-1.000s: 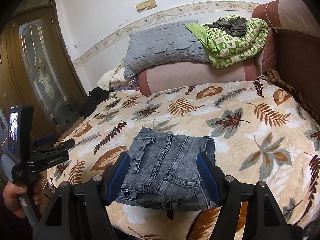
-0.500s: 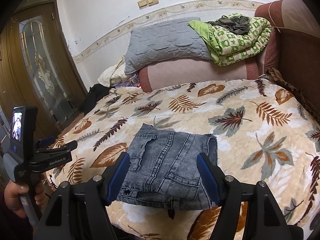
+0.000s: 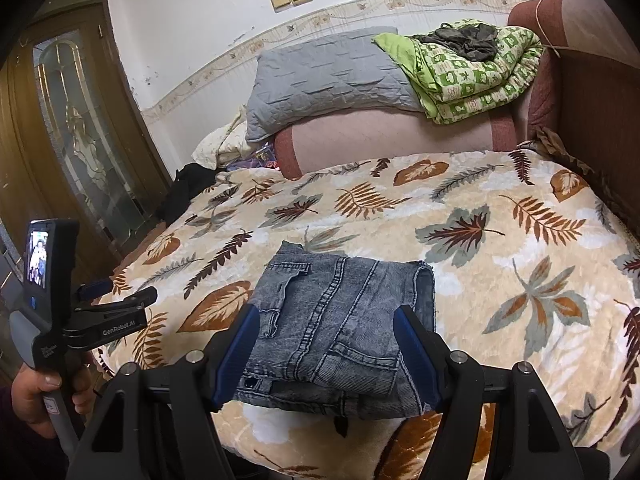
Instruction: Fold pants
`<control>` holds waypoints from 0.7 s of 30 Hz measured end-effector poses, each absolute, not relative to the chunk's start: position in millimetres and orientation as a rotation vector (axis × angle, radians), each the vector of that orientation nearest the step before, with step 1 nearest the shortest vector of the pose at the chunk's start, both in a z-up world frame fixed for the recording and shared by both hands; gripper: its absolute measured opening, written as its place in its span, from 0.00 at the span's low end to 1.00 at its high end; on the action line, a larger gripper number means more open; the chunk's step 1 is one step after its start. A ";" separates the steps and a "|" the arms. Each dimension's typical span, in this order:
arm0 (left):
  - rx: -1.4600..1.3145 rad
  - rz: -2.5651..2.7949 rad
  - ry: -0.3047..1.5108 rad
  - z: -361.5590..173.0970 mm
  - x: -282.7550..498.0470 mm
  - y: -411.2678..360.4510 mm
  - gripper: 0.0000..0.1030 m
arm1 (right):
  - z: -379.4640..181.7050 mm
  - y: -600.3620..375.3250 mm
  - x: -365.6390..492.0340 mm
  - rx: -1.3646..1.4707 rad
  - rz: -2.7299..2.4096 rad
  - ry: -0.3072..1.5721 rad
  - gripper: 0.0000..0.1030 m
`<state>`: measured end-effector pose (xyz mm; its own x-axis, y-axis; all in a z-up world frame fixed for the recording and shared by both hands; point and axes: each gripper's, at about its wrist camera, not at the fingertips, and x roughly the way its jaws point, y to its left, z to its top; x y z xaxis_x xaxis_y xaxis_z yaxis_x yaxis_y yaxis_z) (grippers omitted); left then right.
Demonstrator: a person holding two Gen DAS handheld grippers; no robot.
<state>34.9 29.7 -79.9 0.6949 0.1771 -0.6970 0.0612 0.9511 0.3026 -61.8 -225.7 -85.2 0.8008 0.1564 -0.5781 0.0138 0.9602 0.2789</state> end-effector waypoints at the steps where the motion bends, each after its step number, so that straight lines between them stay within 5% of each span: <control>1: 0.315 0.066 0.806 -80.6 35.2 29.8 0.78 | -85.5 -225.9 -61.6 0.278 0.077 0.640 0.71; 21: 0.311 0.067 0.850 -94.2 41.3 30.0 0.78 | -93.4 -227.4 -56.0 0.287 0.070 0.667 0.71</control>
